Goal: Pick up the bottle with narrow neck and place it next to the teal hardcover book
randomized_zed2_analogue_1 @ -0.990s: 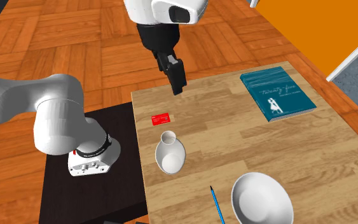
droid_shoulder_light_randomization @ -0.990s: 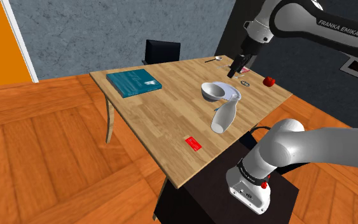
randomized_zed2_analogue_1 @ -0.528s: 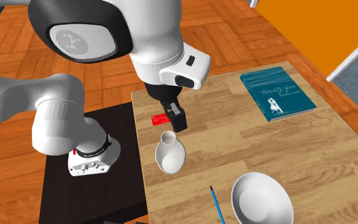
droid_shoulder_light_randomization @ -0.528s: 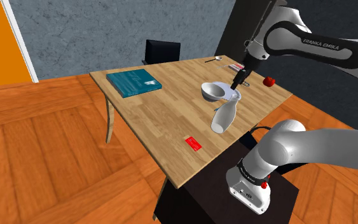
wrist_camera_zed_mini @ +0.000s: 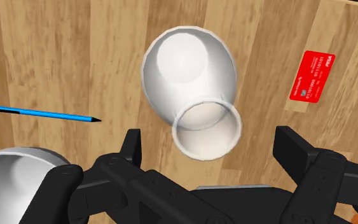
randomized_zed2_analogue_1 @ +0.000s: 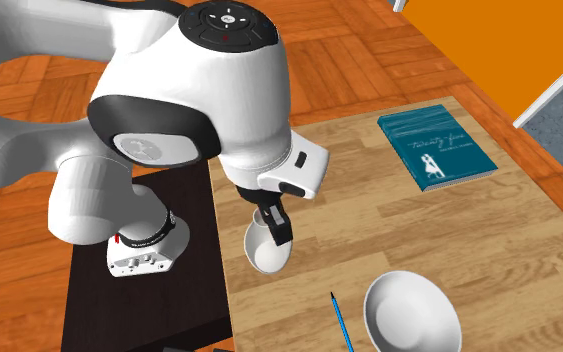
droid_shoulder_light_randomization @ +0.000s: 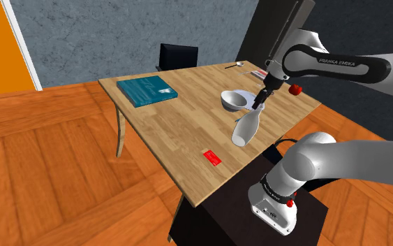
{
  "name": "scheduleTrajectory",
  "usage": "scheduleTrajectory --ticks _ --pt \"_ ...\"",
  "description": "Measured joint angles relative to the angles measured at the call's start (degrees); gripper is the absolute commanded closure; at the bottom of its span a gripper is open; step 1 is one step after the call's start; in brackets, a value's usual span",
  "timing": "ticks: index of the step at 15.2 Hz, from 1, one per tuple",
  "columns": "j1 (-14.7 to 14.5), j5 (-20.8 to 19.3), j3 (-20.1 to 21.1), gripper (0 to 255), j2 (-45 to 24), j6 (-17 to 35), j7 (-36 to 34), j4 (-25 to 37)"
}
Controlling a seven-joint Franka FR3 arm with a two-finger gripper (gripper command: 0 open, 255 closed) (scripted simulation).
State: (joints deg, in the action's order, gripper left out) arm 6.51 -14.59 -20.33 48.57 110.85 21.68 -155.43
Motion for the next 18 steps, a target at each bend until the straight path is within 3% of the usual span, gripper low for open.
scheduleTrajectory --ticks 4,10,11,18 --pt "0.17 -0.74 -0.93 0 -1.27 3.61 0.00 -2.37" --pt "0.23 -0.87 -1.09 0 -1.41 4.14 0.05 -2.72" --pt "0.23 -0.87 -1.09 255 -1.41 4.14 0.05 -2.72" --pt "0.25 -0.89 -1.09 255 -1.37 4.16 0.06 -2.69"
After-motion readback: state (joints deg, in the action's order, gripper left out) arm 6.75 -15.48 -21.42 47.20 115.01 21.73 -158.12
